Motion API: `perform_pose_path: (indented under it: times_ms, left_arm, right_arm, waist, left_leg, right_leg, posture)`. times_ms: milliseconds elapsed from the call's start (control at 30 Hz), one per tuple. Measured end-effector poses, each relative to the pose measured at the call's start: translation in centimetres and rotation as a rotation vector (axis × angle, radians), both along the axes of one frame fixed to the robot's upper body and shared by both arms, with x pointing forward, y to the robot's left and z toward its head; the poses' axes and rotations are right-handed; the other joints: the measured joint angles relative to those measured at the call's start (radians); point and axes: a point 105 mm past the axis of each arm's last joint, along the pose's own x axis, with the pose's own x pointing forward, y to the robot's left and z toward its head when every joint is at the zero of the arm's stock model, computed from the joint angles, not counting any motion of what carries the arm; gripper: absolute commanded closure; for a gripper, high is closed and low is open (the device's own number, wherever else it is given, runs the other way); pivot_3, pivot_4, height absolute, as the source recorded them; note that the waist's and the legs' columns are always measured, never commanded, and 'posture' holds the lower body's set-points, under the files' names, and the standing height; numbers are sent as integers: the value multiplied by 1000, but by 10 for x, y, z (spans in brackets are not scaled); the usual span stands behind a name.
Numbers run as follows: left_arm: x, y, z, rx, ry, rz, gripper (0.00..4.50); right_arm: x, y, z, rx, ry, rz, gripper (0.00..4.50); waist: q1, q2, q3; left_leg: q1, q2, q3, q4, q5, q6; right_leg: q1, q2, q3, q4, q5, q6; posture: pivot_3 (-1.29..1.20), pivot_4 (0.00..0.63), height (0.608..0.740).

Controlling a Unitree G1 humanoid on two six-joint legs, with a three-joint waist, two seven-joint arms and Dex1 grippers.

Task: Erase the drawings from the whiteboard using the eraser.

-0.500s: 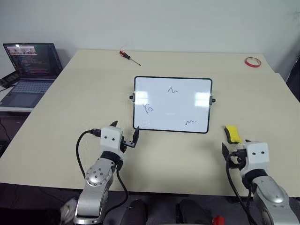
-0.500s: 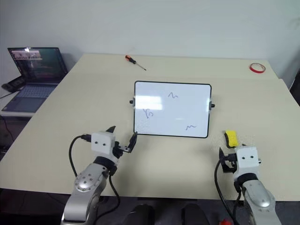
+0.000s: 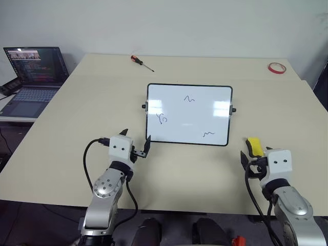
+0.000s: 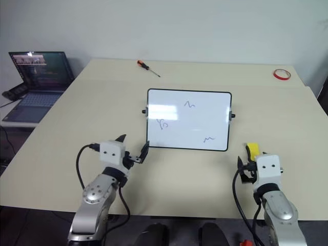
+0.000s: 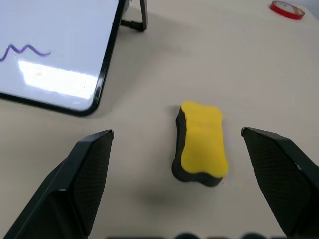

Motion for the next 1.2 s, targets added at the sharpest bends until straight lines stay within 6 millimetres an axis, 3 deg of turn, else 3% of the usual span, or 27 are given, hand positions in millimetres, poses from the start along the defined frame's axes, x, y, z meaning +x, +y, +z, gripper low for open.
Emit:
perform_pose_path:
  times_ms: [433,900,1033,1133,1200]
  left_arm:
    - [0,-10,-1,-204,34,-26,0]
    - [-1,-10,-4,-121,40,-70,0]
    - [12,-22,19,-56,-27,-202,0]
    - [20,-44,43,-57,-73,-361,0]
    - [24,-69,51,-69,-56,-531,0]
  right_arm:
    - [2,0,-3,36,0,-36,9]
    - [-4,2,-7,67,12,-73,9]
    - [-3,-15,2,121,-4,-161,9]
    - [-1,-15,12,138,-20,-157,9]
    - [3,-13,18,153,-26,-145,9]
  waist:
    - [0,0,0]
    - [0,0,0]
    - [2,0,0]
    - [1,0,0]
    - [0,0,0]
  left_leg:
    - [1,0,0,0,0,0]
    - [1,0,0,0,0,0]
    - [1,-1,0,1,0,0]
    - [1,-1,1,0,0,0]
    - [1,-1,2,0,0,0]
  right_leg:
    - [1,0,0,0,0,0]
    - [1,0,0,0,0,0]
    - [1,0,-1,1,0,0]
    - [1,0,-2,0,0,0]
    - [1,2,-2,0,0,0]
  posture:
    - [0,150,740]
    - [0,150,740]
    - [0,150,740]
    - [0,150,740]
    - [0,150,740]
